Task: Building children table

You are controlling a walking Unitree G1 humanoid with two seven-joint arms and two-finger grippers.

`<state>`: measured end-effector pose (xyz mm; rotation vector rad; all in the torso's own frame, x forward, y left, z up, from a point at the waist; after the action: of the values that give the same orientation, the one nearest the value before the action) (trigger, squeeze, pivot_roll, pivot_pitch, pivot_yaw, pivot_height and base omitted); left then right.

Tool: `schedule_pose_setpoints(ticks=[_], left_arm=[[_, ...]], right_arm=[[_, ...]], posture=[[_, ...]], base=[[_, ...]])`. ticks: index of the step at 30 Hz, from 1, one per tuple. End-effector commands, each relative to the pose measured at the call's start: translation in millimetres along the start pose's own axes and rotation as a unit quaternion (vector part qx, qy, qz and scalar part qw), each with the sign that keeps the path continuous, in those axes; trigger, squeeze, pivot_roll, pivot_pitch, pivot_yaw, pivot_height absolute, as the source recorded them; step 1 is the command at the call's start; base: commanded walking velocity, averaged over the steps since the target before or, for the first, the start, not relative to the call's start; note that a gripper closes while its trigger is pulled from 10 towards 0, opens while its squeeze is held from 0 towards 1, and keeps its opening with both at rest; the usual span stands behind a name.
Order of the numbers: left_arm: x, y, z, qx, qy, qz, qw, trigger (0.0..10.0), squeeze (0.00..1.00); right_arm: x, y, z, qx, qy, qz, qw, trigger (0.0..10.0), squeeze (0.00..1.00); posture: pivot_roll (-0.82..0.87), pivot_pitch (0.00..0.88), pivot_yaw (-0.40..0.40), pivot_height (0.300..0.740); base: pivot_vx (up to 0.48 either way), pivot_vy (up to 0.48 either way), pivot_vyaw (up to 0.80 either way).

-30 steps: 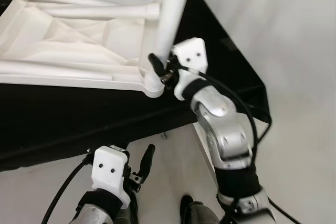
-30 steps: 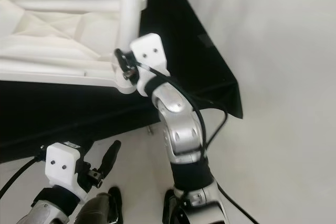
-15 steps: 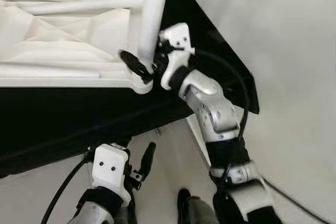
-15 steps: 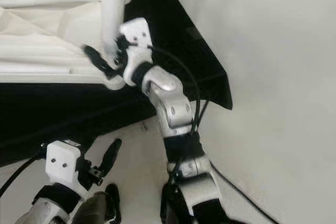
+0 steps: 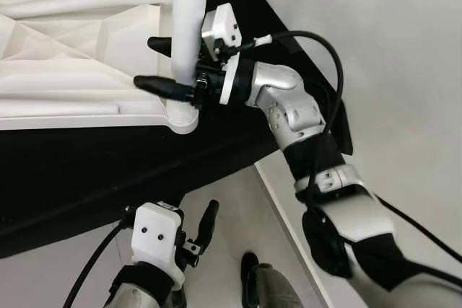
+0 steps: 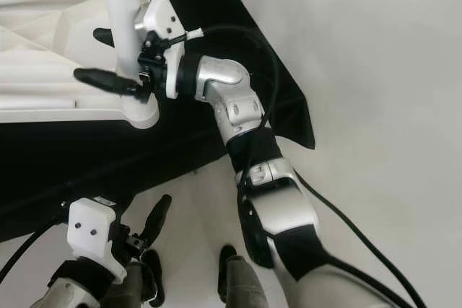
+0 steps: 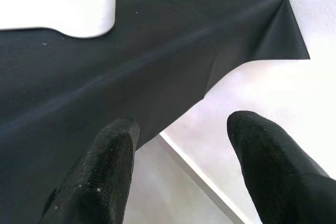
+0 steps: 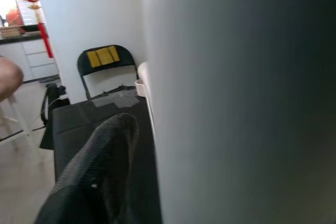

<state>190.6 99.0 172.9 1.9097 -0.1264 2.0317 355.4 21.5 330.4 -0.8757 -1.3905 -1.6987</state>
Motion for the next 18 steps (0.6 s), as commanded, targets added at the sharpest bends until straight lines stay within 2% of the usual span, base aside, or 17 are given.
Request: schedule_pose_setpoints(ticks=[1, 8, 12, 14, 15, 16, 17, 18], left_arm=[[-2.3, 2.6, -3.8, 0.003, -0.010, -0.002, 1.000, 10.0, 0.00], [-2.6, 3.8, -7.3, 0.003, -0.014, -0.006, 1.000, 10.0, 0.00], [-2.8, 4.3, -8.6, 0.002, -0.016, -0.008, 1.000, 10.0, 0.00], [-3.3, 4.8, -9.3, 0.002, -0.017, -0.010, 1.000, 10.0, 0.00], [-3.1, 5.4, -10.4, 0.001, -0.017, -0.011, 1.000, 10.0, 0.00], [-3.1, 5.4, -10.4, 0.001, -0.017, -0.011, 1.000, 10.0, 0.00], [-2.9, 5.8, -11.1, 0.001, -0.017, -0.011, 1.000, 10.0, 0.00], [-2.2, 6.0, -12.0, 0.002, -0.017, -0.012, 1.000, 10.0, 0.00]], right_arm=[[3.5, -7.0, 6.3, 0.044, 0.018, -0.006, 0.999, 0.0, 0.00], [3.4, -7.1, 2.8, 0.078, 0.025, -0.008, 0.997, 0.0, 0.00], [-3.6, -5.2, -1.0, 0.057, 0.007, -0.017, 0.998, 0.0, 0.00], [-19.9, -1.0, -8.6, -0.004, -0.042, -0.019, 0.999, 0.0, 0.00], [-39.9, 4.3, -15.8, -0.103, -0.094, -0.005, 0.990, 0.0, 0.00], [-39.9, 4.3, -15.8, -0.103, -0.094, -0.005, 0.990, 0.0, 0.00], [-53.2, 7.2, -23.3, -0.173, -0.131, 0.002, 0.976, 0.0, 0.00], [-75.6, 4.3, -48.5, -0.318, -0.184, 0.035, 0.929, 0.0, 0.00]], posture=[[0.10, 0.376, -0.103, 0.740], [0.09, 0.381, -0.098, 0.740], [0.08, 0.380, -0.097, 0.740], [0.07, 0.382, -0.107, 0.740], [0.05, 0.387, -0.119, 0.740], [0.05, 0.387, -0.119, 0.740], [0.05, 0.387, -0.119, 0.740], [0.06, 0.390, -0.119, 0.740]], base=[[0.000, 0.000, 0.00], [0.000, 0.000, 0.00], [0.000, 0.000, 0.00], [0.000, 0.000, 0.00], [0.000, 0.000, 0.00], [0.000, 0.000, 0.00], [0.000, 0.000, 0.00], [0.000, 0.000, 0.00]])
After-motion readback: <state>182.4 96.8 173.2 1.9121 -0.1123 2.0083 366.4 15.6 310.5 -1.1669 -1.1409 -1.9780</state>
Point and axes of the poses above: a point about 5 cm out from each wrist's last joint towards the gripper, its own z axis pointing out of the wrist towards the gripper, its own x axis along the axis of the wrist's last joint, y = z × x, the point moved 3 cm from there along z, pointing out of the wrist towards the gripper, and after that the axes turned 8 degrees about -z, right-handed, at the moved point
